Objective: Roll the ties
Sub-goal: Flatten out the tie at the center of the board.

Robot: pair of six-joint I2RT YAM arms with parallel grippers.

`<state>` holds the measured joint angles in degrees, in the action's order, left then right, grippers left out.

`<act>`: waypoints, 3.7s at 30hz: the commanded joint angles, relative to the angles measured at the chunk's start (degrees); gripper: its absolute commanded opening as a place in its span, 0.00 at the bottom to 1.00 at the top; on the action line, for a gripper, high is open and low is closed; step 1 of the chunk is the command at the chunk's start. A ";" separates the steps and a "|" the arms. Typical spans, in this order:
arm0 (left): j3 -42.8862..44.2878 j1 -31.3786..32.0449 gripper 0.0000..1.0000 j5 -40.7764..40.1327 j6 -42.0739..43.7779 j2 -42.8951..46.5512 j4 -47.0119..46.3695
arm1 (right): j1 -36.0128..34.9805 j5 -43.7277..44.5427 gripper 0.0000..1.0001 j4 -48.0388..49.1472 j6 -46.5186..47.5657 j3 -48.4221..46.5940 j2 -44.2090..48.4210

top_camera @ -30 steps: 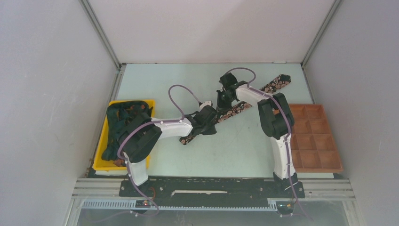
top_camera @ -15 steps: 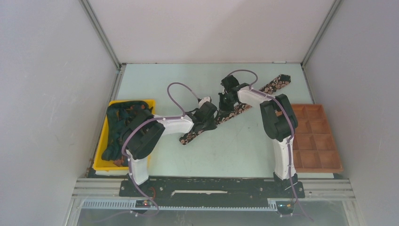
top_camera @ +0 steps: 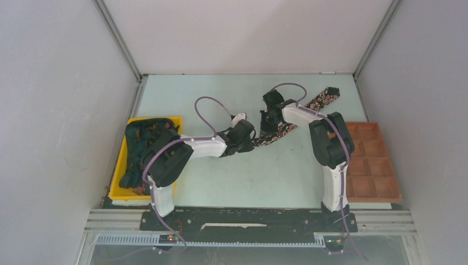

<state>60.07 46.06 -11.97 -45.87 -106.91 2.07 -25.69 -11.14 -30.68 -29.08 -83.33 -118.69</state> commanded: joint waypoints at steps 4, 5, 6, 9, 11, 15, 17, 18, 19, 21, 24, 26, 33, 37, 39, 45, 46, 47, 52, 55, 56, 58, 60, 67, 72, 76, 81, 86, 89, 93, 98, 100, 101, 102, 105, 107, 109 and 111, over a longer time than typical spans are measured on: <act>-7.55 0.97 0.32 -4.17 1.50 12.97 6.37 | 0.16 1.29 0.04 3.51 0.25 -1.73 7.19; -8.93 1.01 0.34 -4.89 1.11 15.49 6.92 | 0.09 1.11 0.06 4.38 0.30 -0.76 8.30; -11.15 1.04 0.35 -5.90 0.60 18.12 7.44 | -0.01 0.99 0.07 5.43 0.26 0.40 9.55; -16.08 0.98 0.38 -9.84 -0.94 27.29 9.47 | -0.63 0.54 0.18 8.85 0.00 5.27 13.42; -18.91 0.61 0.41 -12.26 -2.56 32.65 11.59 | -1.48 0.54 0.22 10.86 -0.25 7.78 16.12; -24.01 -2.30 0.45 -14.90 -4.60 41.26 13.73 | -3.86 2.14 0.28 10.65 -0.45 10.06 19.53; -26.32 -4.06 0.45 -16.21 -3.71 44.81 13.56 | -5.46 3.78 0.28 9.90 -0.58 10.97 21.53; -26.93 -4.68 0.45 -17.12 -2.58 46.40 13.49 | -6.51 5.00 0.29 9.65 -0.70 11.63 22.73; -27.28 -5.34 0.47 -17.81 -1.60 47.76 13.63 | -7.46 6.49 0.30 9.53 -0.85 12.36 24.02; -28.26 -7.09 0.50 -17.52 -0.60 50.54 13.83 | -9.18 9.16 0.32 9.25 -1.45 13.99 26.69; -29.21 -12.07 0.56 -12.59 -1.18 53.62 14.34 | -10.47 9.91 0.36 10.05 -3.04 17.25 30.27; -30.59 -16.54 0.58 -8.70 -2.00 54.26 13.13 | -10.51 9.44 0.41 11.32 -3.76 19.45 32.60; -35.59 -23.28 0.59 1.06 -4.36 53.74 4.53 | -10.64 5.95 0.53 15.97 -4.12 24.02 33.75; -35.29 -24.54 0.58 3.09 -6.23 51.98 3.50 | -10.57 2.47 0.53 18.98 -3.67 24.39 32.16; -34.85 -24.74 0.56 3.46 -7.82 50.25 3.62 | -10.44 1.14 0.52 19.91 -3.45 24.40 31.50; -35.48 -25.44 0.54 7.34 -11.57 42.67 -3.89 | -9.99 -1.66 0.51 20.91 -2.62 24.36 30.19; -35.73 -25.53 0.54 8.40 -11.81 41.23 -6.08 | -9.92 -2.03 0.52 21.14 -2.43 24.40 30.08; -36.02 -25.62 0.54 9.46 -12.13 39.88 -7.73 | -9.89 -2.43 0.52 21.33 -2.27 24.40 29.83; -36.21 -25.76 0.52 11.40 -13.01 35.27 -12.08 | -9.64 -3.96 0.51 22.17 -2.03 24.42 29.09; -36.04 -25.76 0.49 11.33 -13.02 33.42 -12.79 | -9.57 -4.54 0.50 22.57 -1.95 24.36 28.61; -36.00 -25.76 0.49 11.09 -13.02 33.09 -12.79 | -9.57 -4.63 0.50 22.59 -1.94 24.36 28.51; -36.08 -25.76 0.48 10.64 -13.15 32.34 -12.92 | -9.56 -4.91 0.50 22.67 -1.94 24.36 28.23; -36.00 -25.76 0.47 10.51 -13.15 31.65 -13.23 | -9.63 -5.16 0.49 22.73 -1.94 24.36 27.93; -36.30 -25.76 0.28 10.34 -12.62 30.29 -14.19 | -9.94 -5.43 0.46 23.08 -2.15 24.37 27.00; -37.97 -25.76 0.13 9.74 -12.03 32.49 -15.24 | -10.91 -5.87 0.45 24.70 -2.96 24.36 25.88; -38.52 -25.76 0.00 9.12 -10.73 34.59 -14.79 | -12.03 -6.58 0.43 26.69 -4.33 24.35 24.95; -39.77 -25.59 0.00 6.82 -7.56 40.33 -13.29 | -14.25 -6.87 0.41 29.88 -6.55 24.40 23.82; -39.89 -23.92 0.00 -3.78 -1.51 47.56 -7.92 | -14.76 -5.18 0.36 33.93 -9.33 24.31 21.84; -41.74 -23.62 0.00 -7.54 -0.76 49.33 -7.77 | -14.39 -3.83 0.35 34.71 -11.11 24.34 19.80; -44.01 -23.37 0.00 -9.56 -3.80 49.80 -6.72 | -14.07 -1.33 0.35 33.69 -11.71 24.33 18.29; -45.28 -23.28 0.05 -10.41 -7.21 51.34 -2.69 | -10.35 1.19 0.35 27.68 -9.39 24.35 18.76; -45.17 -23.29 0.15 -10.44 -7.60 53.23 -0.65 | -7.75 1.34 0.35 26.28 -7.82 24.28 19.66; -44.94 -23.24 0.25 -10.46 -7.62 54.40 0.45 | -6.17 0.99 0.35 25.78 -7.41 24.30 20.17; -44.42 -23.20 0.37 -10.64 -7.66 55.51 1.53 | -4.70 0.73 0.35 25.32 -7.13 24.30 20.93; -41.89 -22.96 0.50 -11.27 -6.56 59.42 5.36 | -0.52 1.51 0.34 22.70 -6.60 24.35 22.72; -37.73 -22.93 0.48 -11.29 -4.29 60.31 7.34 | 1.14 2.20 0.34 21.10 -5.64 24.37 23.22; -33.16 -22.92 0.48 -10.49 -1.38 58.47 8.61 | 2.07 2.47 0.33 19.89 -5.10 24.40 23.07; -27.62 -22.90 0.48 -7.84 2.21 53.79 8.95 | 2.41 2.27 0.32 19.29 -4.73 24.37 22.23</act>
<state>22.04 22.76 -20.82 -50.48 -48.53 9.93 -23.27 -9.82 -8.73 -36.01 -58.74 -97.86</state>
